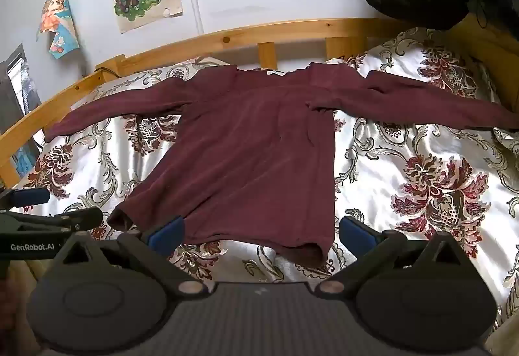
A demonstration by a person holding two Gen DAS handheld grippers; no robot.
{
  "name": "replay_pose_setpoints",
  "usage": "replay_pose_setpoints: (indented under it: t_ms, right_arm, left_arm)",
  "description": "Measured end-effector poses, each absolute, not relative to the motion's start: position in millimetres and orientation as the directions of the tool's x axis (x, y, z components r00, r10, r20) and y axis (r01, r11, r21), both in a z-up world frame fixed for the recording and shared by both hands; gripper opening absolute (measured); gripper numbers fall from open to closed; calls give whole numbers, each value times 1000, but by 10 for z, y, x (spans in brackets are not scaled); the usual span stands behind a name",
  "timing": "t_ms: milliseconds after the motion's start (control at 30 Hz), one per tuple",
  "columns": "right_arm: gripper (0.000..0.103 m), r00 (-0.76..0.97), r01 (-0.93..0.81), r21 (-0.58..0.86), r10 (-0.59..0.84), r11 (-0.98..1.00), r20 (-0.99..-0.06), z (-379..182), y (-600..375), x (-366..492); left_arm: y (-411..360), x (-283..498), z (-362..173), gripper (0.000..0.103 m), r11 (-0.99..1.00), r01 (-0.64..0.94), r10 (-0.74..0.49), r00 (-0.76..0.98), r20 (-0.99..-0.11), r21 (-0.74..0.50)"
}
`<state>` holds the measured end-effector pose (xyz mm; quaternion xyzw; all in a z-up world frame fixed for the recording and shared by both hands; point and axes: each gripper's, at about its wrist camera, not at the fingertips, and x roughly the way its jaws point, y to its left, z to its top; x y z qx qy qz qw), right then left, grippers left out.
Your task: Fold small clothes
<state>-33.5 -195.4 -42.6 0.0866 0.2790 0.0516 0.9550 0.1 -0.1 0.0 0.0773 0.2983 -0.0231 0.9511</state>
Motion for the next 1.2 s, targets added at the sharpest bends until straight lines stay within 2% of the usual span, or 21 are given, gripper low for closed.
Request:
replay_pose_setpoints:
  t_ms: [1200]
  right_arm:
    - [103,832,-28,201,135,979,-539,-458,-1999,-306]
  left_arm:
    - [28,23,-40,102,987,93,-1,818,-575,132]
